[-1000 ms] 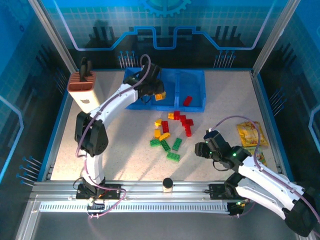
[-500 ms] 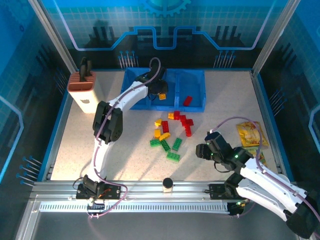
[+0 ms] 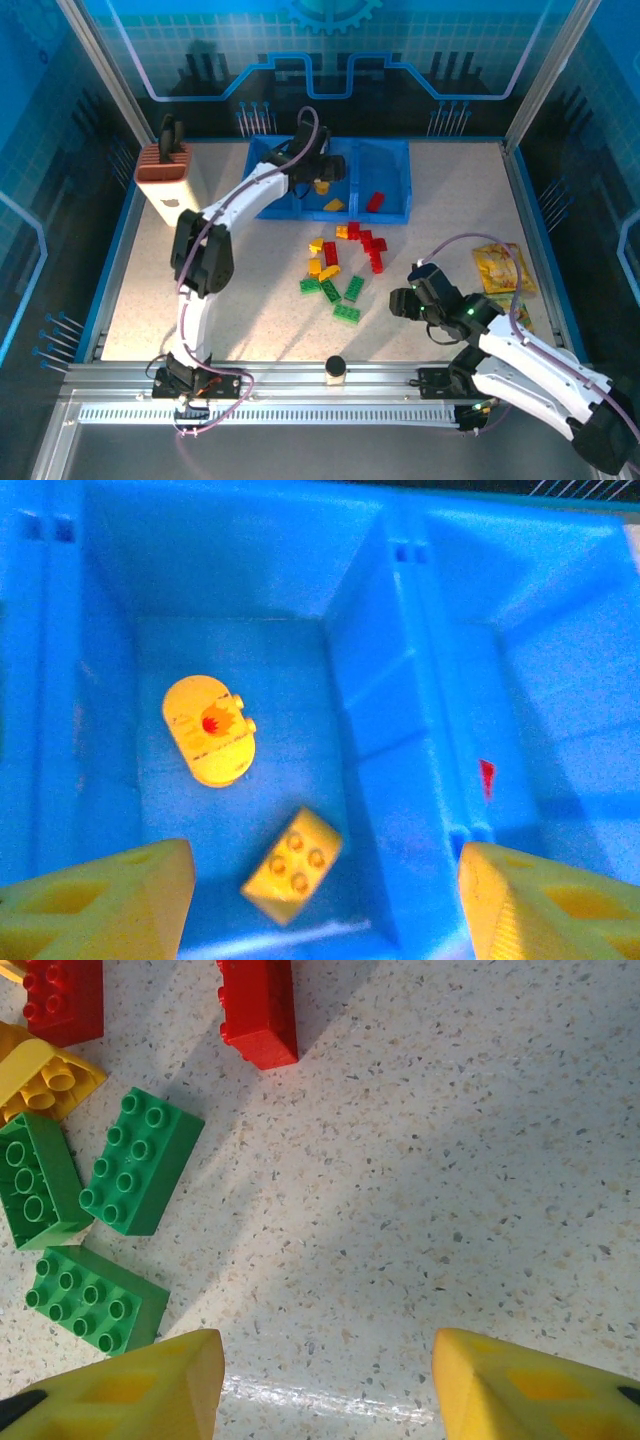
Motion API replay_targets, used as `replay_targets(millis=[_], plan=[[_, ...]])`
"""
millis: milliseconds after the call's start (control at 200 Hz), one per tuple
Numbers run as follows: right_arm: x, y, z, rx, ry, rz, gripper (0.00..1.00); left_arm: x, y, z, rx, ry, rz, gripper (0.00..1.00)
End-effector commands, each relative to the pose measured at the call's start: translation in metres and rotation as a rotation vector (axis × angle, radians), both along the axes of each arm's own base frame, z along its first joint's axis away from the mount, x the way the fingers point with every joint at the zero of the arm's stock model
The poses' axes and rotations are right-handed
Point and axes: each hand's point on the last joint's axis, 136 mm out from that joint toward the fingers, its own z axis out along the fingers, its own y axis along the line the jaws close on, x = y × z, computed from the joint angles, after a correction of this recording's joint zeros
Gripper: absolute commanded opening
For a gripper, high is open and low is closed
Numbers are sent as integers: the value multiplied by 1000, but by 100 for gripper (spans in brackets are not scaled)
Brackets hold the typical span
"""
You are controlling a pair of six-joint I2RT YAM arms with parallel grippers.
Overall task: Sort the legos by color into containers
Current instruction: Place the lego in the container.
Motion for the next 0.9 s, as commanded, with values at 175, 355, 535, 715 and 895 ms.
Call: replay_targets(millis=[175,355,535,715,895], plan=[[5,18,-5,26,10,27,59,-92,15,-4,109,101,-5,71],[7,26,-10,22,17,41,59,-141,26,-48,102,244,20,71],[8,32,-12,17,20,52,59,-170,29,-98,107,405,17,62],[5,30,-13,13,16,48,59,-186,27,-123,148,442,13,62],[3,27,-13,10,15,43,59,-193,25,-138,149,500,19,62]])
